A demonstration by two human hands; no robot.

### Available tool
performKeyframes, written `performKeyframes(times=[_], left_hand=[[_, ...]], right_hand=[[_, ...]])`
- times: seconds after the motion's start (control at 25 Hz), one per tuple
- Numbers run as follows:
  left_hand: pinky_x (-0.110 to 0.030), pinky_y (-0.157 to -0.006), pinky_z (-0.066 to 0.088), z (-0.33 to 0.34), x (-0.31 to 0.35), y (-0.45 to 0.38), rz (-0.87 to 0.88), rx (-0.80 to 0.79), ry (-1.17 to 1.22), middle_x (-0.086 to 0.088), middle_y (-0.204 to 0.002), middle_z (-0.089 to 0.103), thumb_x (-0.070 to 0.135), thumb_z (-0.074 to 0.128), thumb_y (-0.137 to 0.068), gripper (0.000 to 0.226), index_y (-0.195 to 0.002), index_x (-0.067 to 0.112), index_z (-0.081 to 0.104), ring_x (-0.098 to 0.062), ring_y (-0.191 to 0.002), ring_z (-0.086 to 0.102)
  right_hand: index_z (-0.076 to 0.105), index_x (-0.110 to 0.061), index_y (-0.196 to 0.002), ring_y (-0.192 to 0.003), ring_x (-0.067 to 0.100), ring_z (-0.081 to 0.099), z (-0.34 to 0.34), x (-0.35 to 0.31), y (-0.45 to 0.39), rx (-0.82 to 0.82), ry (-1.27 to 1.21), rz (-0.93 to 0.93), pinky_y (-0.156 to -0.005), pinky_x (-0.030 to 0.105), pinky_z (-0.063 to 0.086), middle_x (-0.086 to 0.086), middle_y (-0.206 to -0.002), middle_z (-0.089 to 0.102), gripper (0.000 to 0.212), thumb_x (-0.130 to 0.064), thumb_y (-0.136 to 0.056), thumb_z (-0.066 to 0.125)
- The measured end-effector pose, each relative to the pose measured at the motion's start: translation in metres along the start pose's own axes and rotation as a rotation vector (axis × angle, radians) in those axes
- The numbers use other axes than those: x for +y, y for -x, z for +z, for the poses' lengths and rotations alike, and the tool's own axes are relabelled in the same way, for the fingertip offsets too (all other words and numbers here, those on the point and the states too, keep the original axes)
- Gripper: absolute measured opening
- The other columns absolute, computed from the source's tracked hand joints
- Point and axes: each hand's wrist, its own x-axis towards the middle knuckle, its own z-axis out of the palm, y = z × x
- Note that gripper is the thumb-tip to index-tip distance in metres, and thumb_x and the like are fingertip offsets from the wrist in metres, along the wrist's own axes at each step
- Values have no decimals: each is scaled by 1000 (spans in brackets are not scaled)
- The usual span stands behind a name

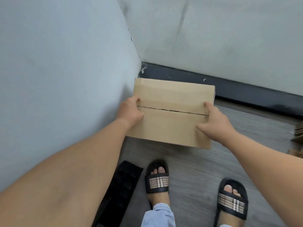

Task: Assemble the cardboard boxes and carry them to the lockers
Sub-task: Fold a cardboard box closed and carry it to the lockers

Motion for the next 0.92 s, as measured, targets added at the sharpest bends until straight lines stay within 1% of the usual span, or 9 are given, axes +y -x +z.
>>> performKeyframes(times=[0.08, 0.16, 0.28, 0.32, 0.4, 0.48, 0.64, 0.72, 0.92], left_hand=[[-29, -92, 45, 0, -2, -13, 10, -2, -12, -10, -132, 61, 6, 67, -84, 56, -138, 19, 55, -31, -118, 56], [-32, -91, 49, -4, -5, -24, 11, -7, -19, -10, -135, 58, 2, 60, -85, 59, -140, 21, 54, -32, -116, 57], [-30, -59, 54, -14, -6, -31, -19, -57, 10, -5, -131, 56, 1, 55, -85, 61, -141, 25, 53, -28, -83, 64], [-30, -57, 54, -16, -5, -28, -17, -84, -1, -4, -130, 55, 2, 55, -86, 60, -141, 24, 52, -27, -81, 64], [-34, -77, 56, -23, 1, -17, -1, -108, -103, -7, -133, 56, 7, 57, -86, 55, -140, 17, 51, -30, -101, 63], [-37, -96, 50, -32, 11, 2, 12, -97, -173, -14, -135, 55, 12, 57, -85, 52, -137, 11, 50, -34, -118, 56], [-35, -104, 43, -68, 55, 64, 78, -209, -134, -13, -141, 54, 24, 60, -91, 53, -141, 11, 47, -32, -130, 50], [-33, -108, 39, -93, 80, 100, 106, -250, -84, -11, -148, 49, 28, 58, -94, 57, -147, 11, 43, -30, -136, 45], [-33, -109, 35, -183, 164, 212, 182, -208, 12, -4, -153, 43, 41, 55, -96, 62, -150, 14, 40, -23, -138, 42]], right_hand=[[33, -21, -147, -124, 36, 50, 4, -2, -11, -20, -2, -16, -96, 39, 42, 11, -142, 44, 75, -20, -83, 72], [29, -22, -148, -122, 36, 50, 7, -5, -17, -53, 25, -42, -92, 37, 41, 12, -142, 41, 80, -20, -82, 73], [24, -26, -151, -120, 34, 51, 10, -5, -15, -75, 36, -64, -90, 37, 42, 10, -144, 38, 86, -23, -81, 75], [24, -28, -152, -120, 34, 51, 10, -5, -13, -76, 30, -63, -92, 38, 43, 10, -145, 37, 88, -26, -81, 75], [27, -29, -153, -120, 36, 52, 1, -6, -6, -43, 22, -52, -93, 39, 43, 13, -146, 38, 84, -31, -82, 74], [32, -26, -153, -120, 35, 52, -20, -14, 8, -5, -9, -56, -91, 38, 42, 13, -144, 42, 77, -33, -87, 71], [37, -19, -155, -141, 31, 42, -85, -33, 63, 30, 17, -84, -110, 41, 36, 8, -156, 43, 73, -42, -93, 67], [38, -20, -156, -144, 29, 40, -121, -40, 101, 18, 39, -106, -114, 40, 34, 3, -158, 43, 72, -45, -94, 65], [38, -23, -156, -145, 24, 39, -221, -42, 215, 3, 23, -115, -116, 37, 32, -2, -158, 42, 73, -57, -95, 58]])
